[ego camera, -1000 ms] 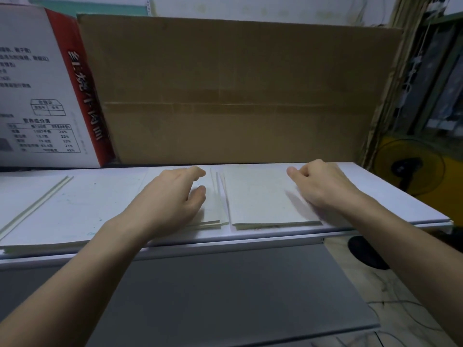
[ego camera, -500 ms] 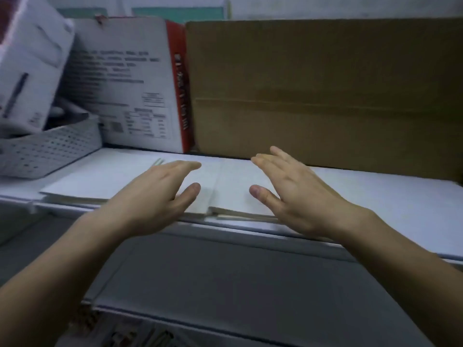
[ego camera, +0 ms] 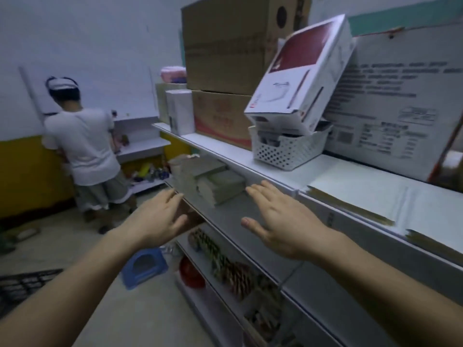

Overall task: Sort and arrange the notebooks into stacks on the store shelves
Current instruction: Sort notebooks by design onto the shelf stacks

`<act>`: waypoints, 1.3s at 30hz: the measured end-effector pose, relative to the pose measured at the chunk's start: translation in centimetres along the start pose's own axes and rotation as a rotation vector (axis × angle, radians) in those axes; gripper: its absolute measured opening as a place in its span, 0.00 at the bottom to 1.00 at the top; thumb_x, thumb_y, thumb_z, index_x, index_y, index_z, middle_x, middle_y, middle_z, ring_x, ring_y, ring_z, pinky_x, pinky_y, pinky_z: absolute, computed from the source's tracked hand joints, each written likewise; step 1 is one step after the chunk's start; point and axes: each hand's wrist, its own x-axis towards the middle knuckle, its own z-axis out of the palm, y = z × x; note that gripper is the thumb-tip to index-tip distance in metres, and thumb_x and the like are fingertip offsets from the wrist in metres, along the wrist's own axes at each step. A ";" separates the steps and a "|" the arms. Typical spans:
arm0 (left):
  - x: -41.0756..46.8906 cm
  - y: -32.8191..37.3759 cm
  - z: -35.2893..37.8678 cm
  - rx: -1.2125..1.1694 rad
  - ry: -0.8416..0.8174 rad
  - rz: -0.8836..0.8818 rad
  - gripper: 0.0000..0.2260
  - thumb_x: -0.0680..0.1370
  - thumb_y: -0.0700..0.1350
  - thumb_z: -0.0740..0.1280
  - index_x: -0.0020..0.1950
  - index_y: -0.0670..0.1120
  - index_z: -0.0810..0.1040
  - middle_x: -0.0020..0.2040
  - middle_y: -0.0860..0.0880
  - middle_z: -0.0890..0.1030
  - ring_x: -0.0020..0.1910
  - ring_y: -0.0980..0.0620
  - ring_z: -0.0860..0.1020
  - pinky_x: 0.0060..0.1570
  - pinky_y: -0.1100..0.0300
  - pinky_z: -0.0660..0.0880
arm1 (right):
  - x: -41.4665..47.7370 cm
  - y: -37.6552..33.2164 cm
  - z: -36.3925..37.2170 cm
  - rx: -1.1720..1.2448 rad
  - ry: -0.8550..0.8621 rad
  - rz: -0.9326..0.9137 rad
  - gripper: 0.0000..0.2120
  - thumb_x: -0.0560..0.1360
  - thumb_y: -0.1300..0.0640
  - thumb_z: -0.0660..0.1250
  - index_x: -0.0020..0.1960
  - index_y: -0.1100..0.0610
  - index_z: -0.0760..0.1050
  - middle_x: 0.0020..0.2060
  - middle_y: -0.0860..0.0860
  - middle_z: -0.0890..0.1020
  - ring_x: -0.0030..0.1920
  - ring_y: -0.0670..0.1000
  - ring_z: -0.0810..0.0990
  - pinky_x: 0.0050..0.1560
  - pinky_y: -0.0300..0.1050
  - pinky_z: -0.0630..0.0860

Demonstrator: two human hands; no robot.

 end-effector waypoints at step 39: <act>46.2 -32.9 18.0 -0.420 -0.094 -0.101 0.24 0.83 0.54 0.62 0.75 0.42 0.71 0.72 0.42 0.76 0.66 0.43 0.77 0.64 0.51 0.74 | 52.5 2.5 26.0 0.189 -0.072 0.479 0.21 0.80 0.40 0.57 0.69 0.47 0.67 0.69 0.50 0.70 0.69 0.58 0.66 0.65 0.55 0.69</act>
